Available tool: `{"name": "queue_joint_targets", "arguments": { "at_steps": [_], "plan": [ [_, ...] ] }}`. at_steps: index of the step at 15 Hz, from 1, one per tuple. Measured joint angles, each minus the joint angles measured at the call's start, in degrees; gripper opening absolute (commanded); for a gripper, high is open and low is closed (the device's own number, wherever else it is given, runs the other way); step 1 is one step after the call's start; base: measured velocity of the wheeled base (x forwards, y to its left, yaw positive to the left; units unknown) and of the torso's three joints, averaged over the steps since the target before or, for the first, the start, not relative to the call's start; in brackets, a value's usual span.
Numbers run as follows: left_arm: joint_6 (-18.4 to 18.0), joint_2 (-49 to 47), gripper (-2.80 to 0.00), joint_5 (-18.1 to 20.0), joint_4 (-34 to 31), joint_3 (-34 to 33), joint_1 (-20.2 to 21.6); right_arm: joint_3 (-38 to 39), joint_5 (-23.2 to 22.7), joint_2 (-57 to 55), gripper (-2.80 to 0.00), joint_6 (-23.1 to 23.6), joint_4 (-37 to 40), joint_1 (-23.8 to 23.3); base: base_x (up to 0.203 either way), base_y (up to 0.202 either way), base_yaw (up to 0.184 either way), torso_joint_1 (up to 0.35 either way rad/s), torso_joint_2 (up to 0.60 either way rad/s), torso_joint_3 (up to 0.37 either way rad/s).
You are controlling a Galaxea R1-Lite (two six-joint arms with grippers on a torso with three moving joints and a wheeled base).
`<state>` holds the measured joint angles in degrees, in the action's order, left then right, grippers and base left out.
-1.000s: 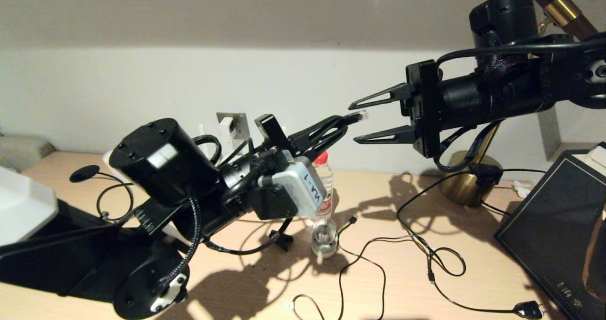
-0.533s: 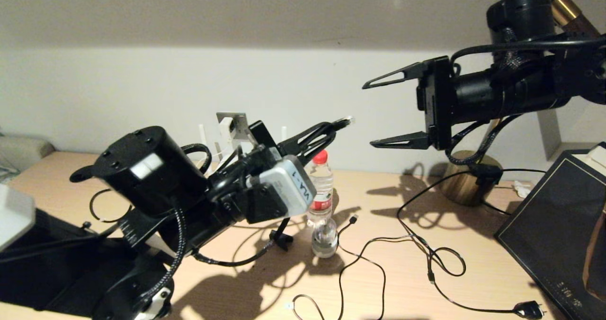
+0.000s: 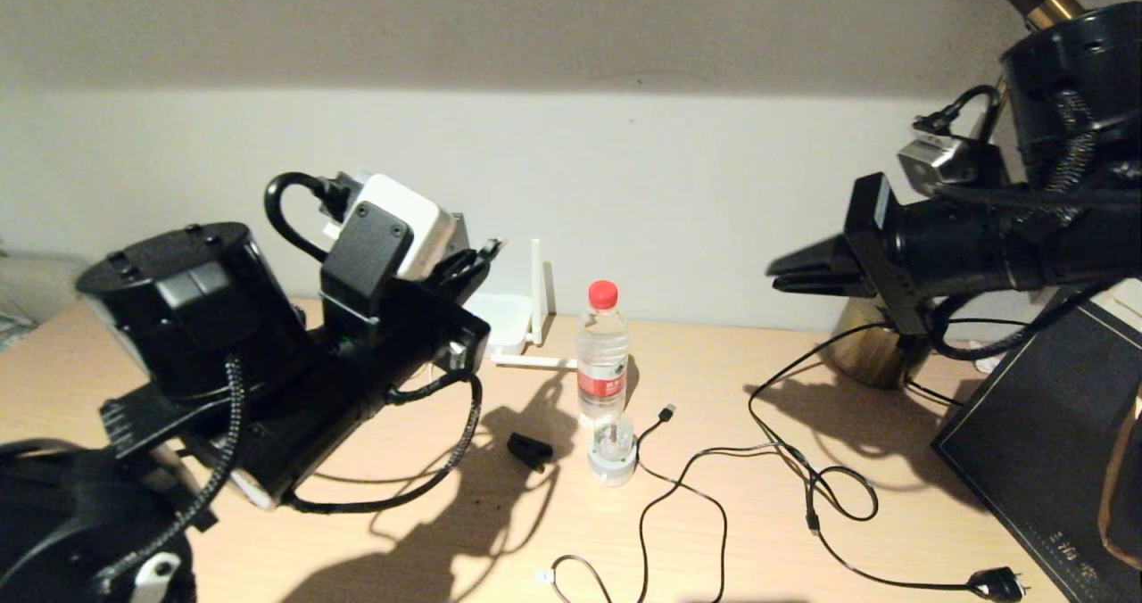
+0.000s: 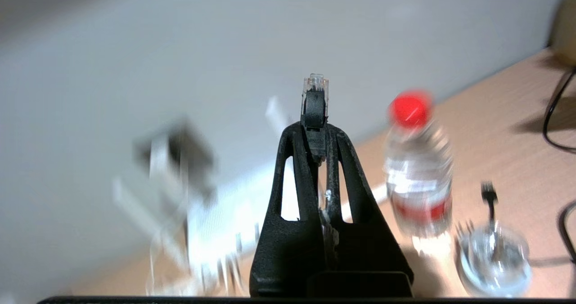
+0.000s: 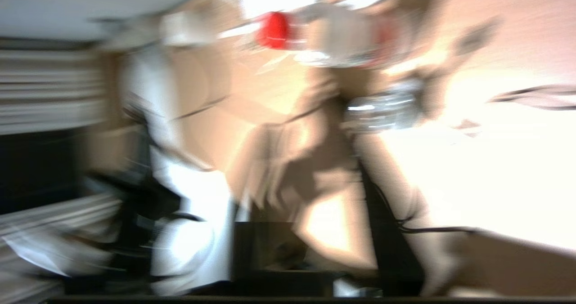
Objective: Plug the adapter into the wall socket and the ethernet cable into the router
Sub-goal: Hand it to the other hand
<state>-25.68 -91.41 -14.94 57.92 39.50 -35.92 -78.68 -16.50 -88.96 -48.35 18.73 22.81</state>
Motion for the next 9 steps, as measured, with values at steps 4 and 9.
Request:
{"name": "queue_joint_targets", "arguments": {
  "at_steps": [4, 9],
  "plan": [
    [14.1, 9.5, -2.80, 0.1, -24.9, 0.7, 1.6, 17.6, 19.0, 20.5, -2.80, 13.3, -0.1, 2.8, 0.000, 0.000, 0.000, 0.000, 0.00, 0.000],
    [32.0, 16.5, -2.80, 1.3, -57.2, 3.7, 1.9, 41.5, 41.1, 48.3, -2.80, 33.5, -0.1, -2.3, 0.000, 0.000, 0.000, 0.000, 0.00, 0.000]
  ]
}}
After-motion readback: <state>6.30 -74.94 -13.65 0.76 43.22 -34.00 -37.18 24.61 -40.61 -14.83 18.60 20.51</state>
